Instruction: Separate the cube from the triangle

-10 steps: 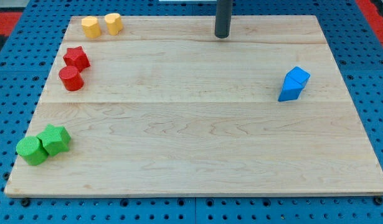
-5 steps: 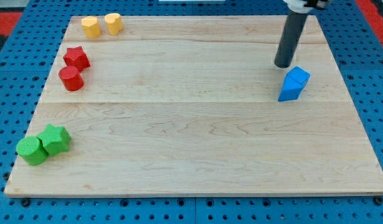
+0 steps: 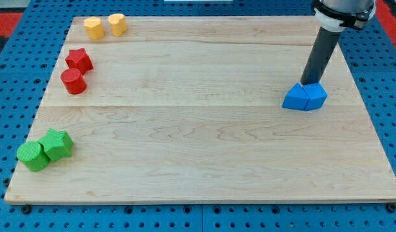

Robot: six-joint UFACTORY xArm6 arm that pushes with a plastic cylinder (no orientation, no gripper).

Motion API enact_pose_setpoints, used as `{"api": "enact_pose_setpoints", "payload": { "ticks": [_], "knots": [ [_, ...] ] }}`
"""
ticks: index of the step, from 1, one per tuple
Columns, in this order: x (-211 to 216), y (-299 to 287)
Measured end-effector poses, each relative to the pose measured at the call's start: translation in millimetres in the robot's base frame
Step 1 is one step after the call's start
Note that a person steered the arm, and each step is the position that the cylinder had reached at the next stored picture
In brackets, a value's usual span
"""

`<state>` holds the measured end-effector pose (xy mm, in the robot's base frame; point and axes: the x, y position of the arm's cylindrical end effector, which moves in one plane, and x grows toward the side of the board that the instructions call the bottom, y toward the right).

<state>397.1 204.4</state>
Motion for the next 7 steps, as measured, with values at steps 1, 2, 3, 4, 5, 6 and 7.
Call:
{"api": "enact_pose_setpoints", "payload": {
  "ticks": [1, 2, 3, 4, 5, 6, 7],
  "knots": [
    [15, 0],
    [33, 0],
    [58, 0],
    [85, 0],
    [111, 0],
    [135, 8],
    [139, 57]
  ]
}}
